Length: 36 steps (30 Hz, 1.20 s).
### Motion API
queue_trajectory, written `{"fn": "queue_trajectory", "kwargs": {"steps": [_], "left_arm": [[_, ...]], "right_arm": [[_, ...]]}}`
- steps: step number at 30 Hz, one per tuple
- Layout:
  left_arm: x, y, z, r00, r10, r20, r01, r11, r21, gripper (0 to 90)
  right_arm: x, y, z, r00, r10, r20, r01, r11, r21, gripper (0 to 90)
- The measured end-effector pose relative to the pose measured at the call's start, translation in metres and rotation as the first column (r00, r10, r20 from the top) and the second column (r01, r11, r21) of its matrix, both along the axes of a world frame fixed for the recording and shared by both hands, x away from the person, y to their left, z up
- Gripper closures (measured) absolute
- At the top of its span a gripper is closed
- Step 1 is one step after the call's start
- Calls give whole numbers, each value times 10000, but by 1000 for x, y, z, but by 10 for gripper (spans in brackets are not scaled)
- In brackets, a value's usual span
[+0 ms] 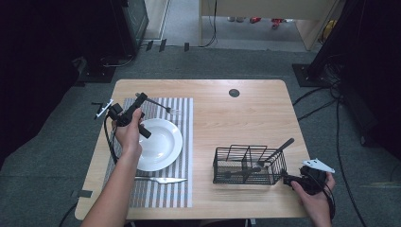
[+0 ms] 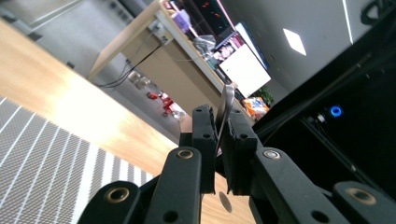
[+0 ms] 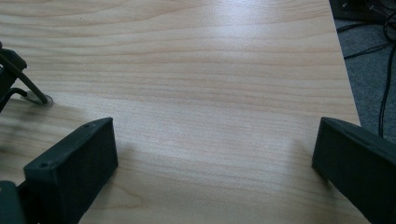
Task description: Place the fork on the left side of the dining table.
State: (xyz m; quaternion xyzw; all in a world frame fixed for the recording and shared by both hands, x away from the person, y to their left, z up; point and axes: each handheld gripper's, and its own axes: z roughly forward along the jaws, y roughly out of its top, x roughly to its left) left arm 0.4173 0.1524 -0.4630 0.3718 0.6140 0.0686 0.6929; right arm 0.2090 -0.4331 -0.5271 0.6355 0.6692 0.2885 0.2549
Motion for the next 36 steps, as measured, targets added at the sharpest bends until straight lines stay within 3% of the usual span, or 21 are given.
{"fn": "queue_trajectory", "kwargs": {"steps": [3, 4, 5, 10, 13, 18, 21, 24, 25, 26, 28, 29, 30, 36], "left_arm": [[9, 1, -13, 9989, 271, -370, -292, 9981, -548, 871], [9, 1, -13, 9989, 271, -370, -292, 9981, -548, 871], [14, 0, -20, 9973, 340, -647, -392, 9960, -805, 870], [22, -2, -32, 9937, 573, -960, -661, 9937, -910, 872], [26, -1, -39, 9883, 970, -1177, -1041, 9930, -560, 877], [28, -1, -44, 9872, 873, -1337, -944, 9944, -480, 882], [28, -3, -47, 9864, 820, -1427, -843, 9964, -98, 880], [29, -2, -48, 9855, 877, -1450, -899, 9959, -88, 881], [29, -2, -46, 9857, 855, -1450, -819, 9962, 303, 880], [29, -2, -46, 9857, 855, -1450, -819, 9962, 303, 872], [30, -2, -44, 9857, 877, -1437, -758, 9934, 860, 860], [30, -2, -45, 9847, 872, -1508, -690, 9901, 1224, 765], [30, -1, -46, 9834, 865, -1596, -669, 9900, 1245, 721], [30, 3, -46, 9783, 747, -1935, -505, 9906, 1272, 644]], "right_arm": [[0, 0, 0, 10000, 2, 1, -2, 10000, -4, 0], [0, 0, 0, 10000, 2, 1, -2, 10000, -4, 0], [0, 0, 0, 10000, 2, 2, -2, 10000, -2, 0], [0, 0, 0, 10000, 0, 1, 0, 10000, 0, 0], [0, 0, 0, 10000, -1, 3, 1, 10000, 5, 0], [0, 0, 0, 10000, -18, -6, 18, 10000, 11, 0], [0, 0, 0, 10000, 1, 5, -1, 10000, 5, 0], [0, 0, 0, 10000, -4, 2, 4, 10000, 5, 0], [0, 0, 0, 10000, -19, -7, 19, 10000, 10, 0], [0, 0, 0, 10000, -19, -7, 19, 10000, 10, 0], [0, 0, 0, 10000, -21, -7, 21, 10000, 9, 0], [0, 0, 0, 10000, -19, -7, 19, 10000, 8, 0], [0, 0, 0, 10000, 1, 3, -1, 10000, 3, 0], [0, 0, 0, 10000, -20, -7, 20, 10000, 9, 0]]}}
